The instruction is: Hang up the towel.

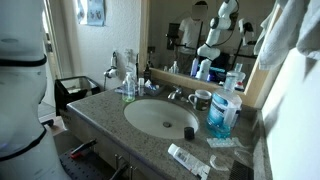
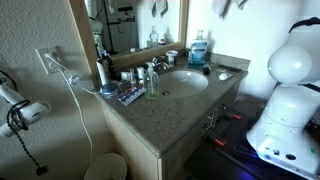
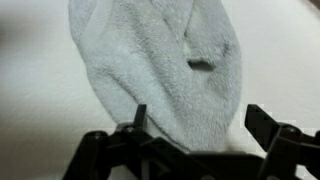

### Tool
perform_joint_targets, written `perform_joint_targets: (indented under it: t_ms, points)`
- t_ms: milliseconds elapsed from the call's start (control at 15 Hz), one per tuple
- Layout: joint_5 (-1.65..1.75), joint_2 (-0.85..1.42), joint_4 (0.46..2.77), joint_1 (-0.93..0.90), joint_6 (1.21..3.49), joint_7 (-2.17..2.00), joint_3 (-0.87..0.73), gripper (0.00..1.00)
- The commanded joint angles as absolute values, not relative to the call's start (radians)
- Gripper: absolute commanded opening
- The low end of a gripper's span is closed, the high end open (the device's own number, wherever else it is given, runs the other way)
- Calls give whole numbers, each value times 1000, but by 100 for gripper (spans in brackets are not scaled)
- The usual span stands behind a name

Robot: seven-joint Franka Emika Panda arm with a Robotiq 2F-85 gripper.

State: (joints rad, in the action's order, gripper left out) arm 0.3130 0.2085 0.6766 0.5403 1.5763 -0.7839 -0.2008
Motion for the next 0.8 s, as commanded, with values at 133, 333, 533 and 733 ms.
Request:
perform_joint_targets:
  t_ms: [133, 333, 533, 733]
  points:
    - [250, 210, 638, 557, 1546, -742, -196, 100]
    - [266, 210, 626, 548, 1555, -746, -198, 100]
    - [299, 207, 606, 534, 1565, -750, -201, 100]
    - [359, 201, 575, 511, 1571, -747, -202, 100]
